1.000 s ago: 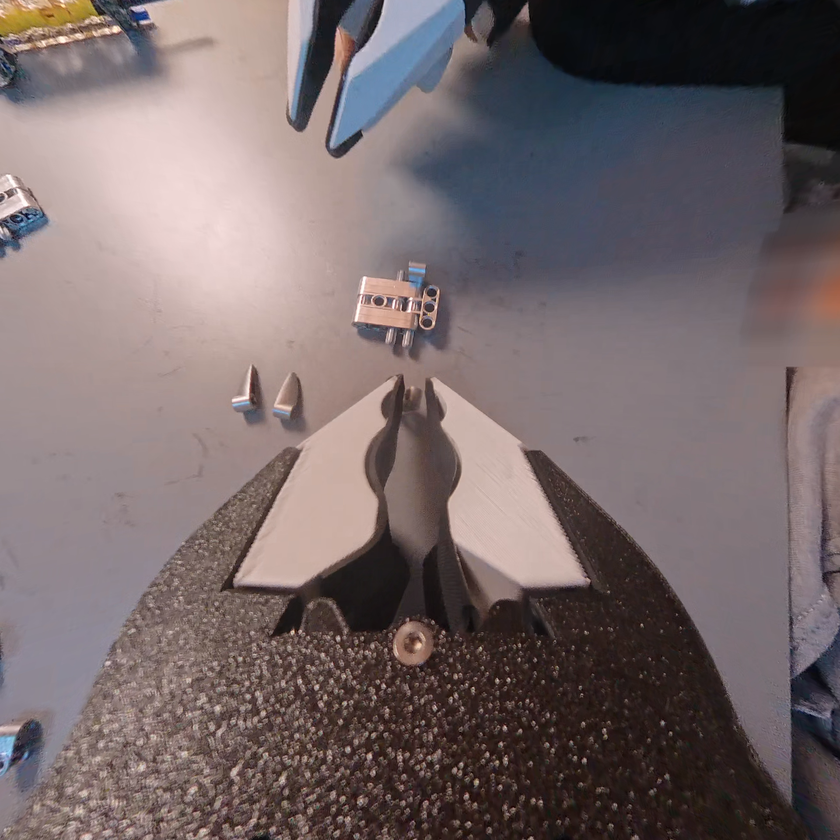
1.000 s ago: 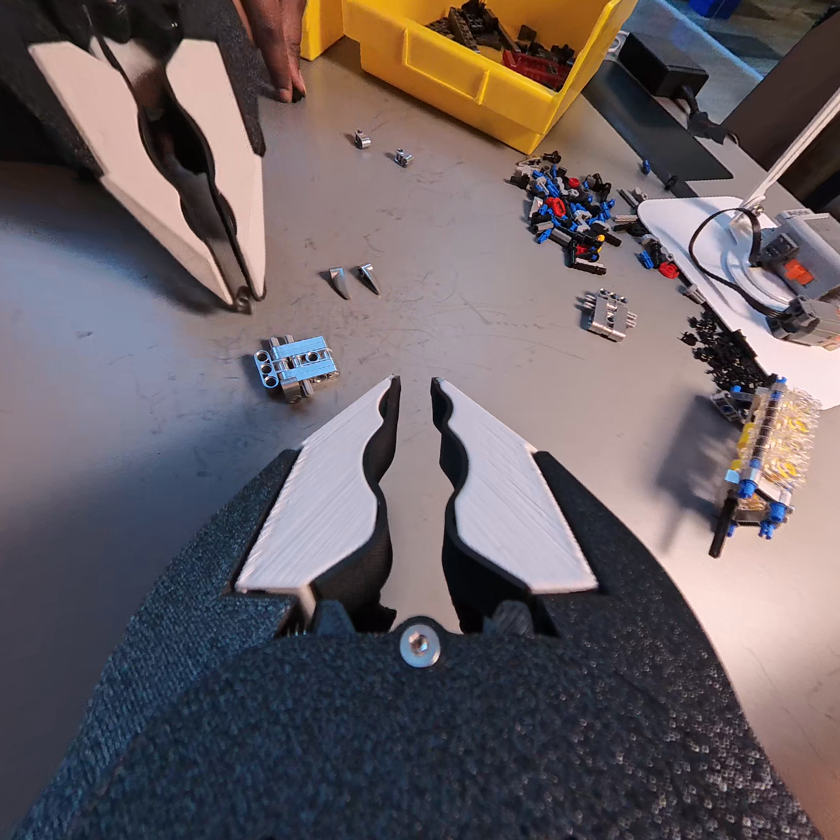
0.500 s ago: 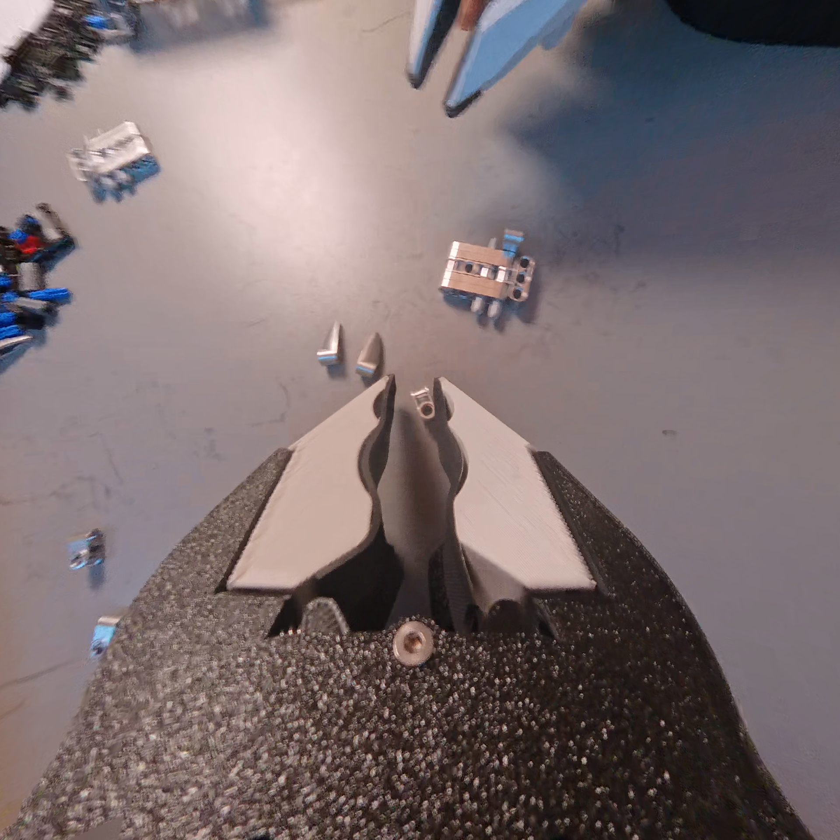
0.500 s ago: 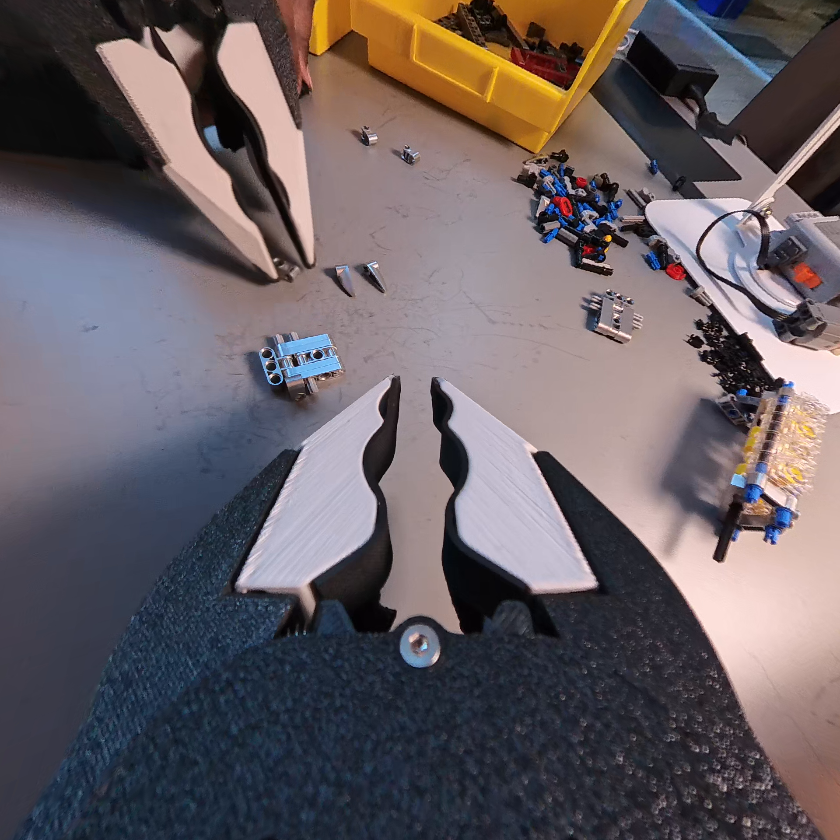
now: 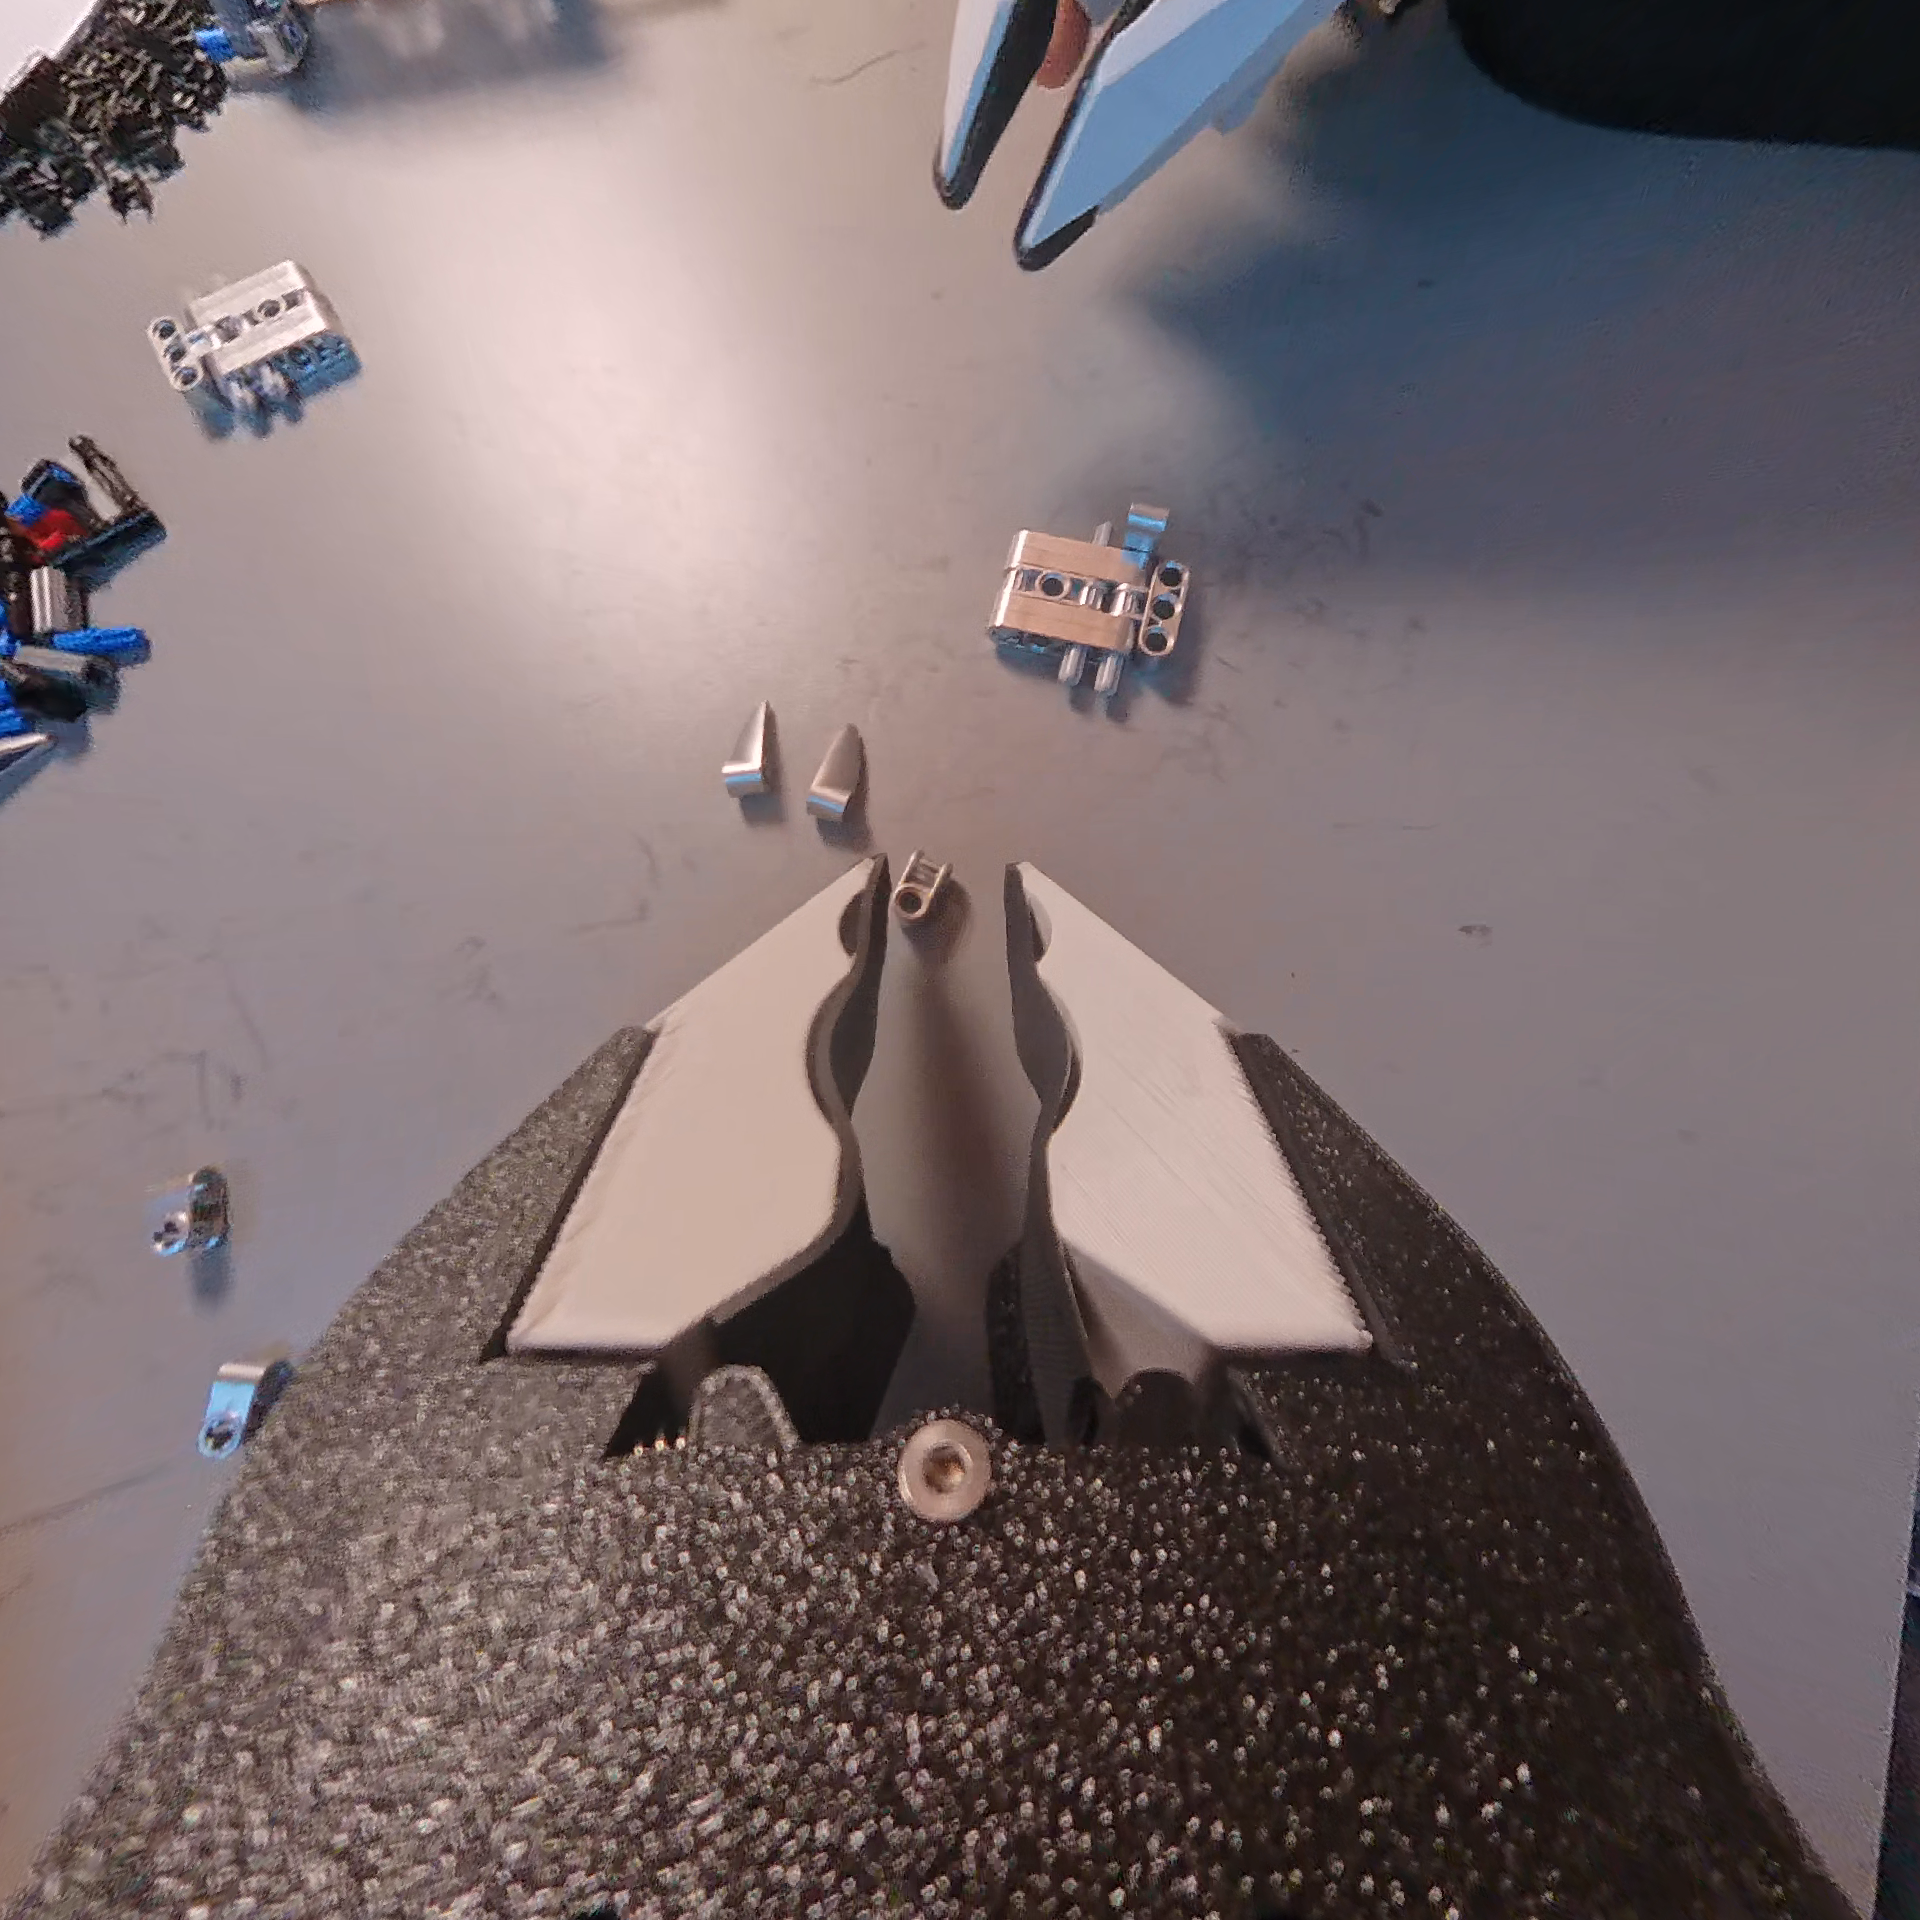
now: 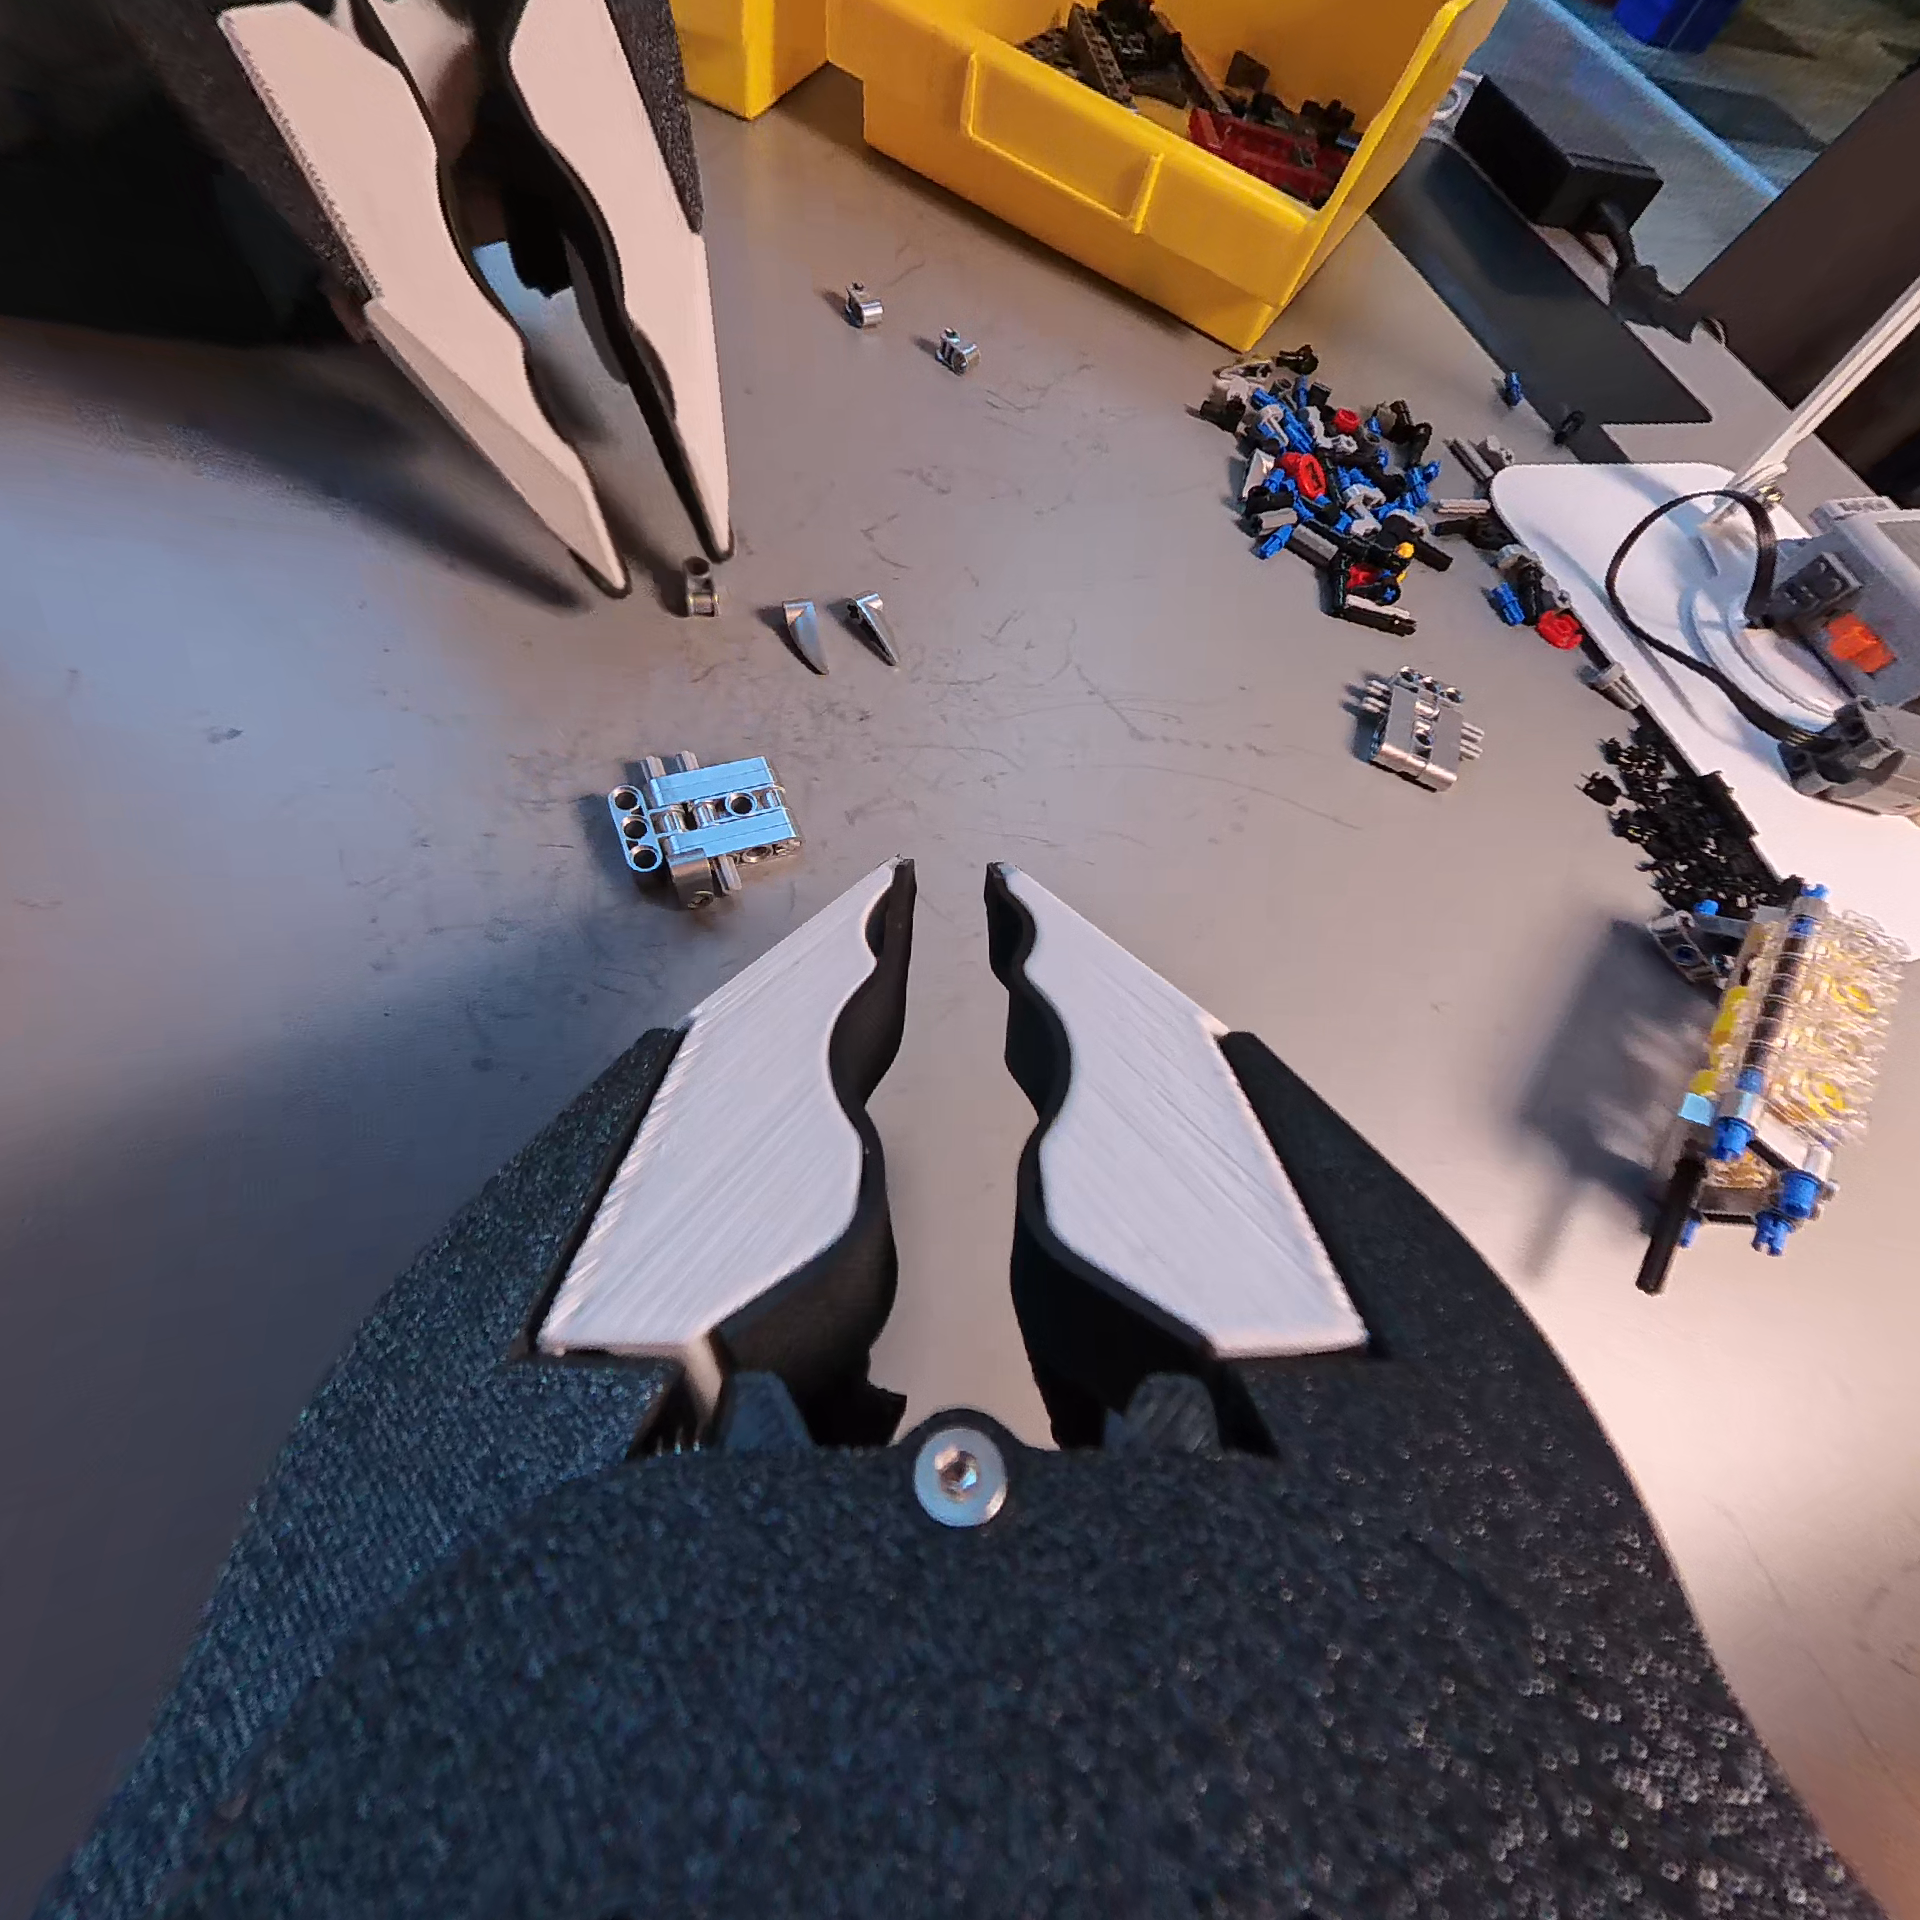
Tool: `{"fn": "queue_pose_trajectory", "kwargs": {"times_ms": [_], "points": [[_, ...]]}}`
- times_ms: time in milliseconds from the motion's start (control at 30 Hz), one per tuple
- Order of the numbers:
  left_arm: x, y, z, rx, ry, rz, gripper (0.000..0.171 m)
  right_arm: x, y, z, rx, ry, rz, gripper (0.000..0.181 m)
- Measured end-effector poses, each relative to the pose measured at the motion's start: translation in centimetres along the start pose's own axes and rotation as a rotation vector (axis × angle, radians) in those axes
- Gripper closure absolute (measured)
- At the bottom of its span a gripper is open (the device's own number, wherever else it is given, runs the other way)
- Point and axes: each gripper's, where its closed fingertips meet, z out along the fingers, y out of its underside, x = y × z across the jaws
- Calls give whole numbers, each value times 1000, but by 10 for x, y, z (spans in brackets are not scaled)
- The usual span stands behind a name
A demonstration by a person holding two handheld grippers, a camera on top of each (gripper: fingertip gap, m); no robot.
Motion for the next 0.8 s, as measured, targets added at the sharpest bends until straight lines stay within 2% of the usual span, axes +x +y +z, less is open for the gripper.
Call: {"fn": "queue_pose_trajectory", "kwargs": {"times_ms": [167,333,667,800], "points": [[-8,5,-8,10,-3,-52,155,-1,1,1,-6,-5,0,168],[-4,11,3,-51,11,-12,161,-2,2,2,-15,-10,-6,168],[13,-1,14,-33,67,36,165,-6,2,3,-18,-20,-20,168],[22,-3,18,-36,82,72,165,-18,-3,3,4,-72,-50,168]]}}
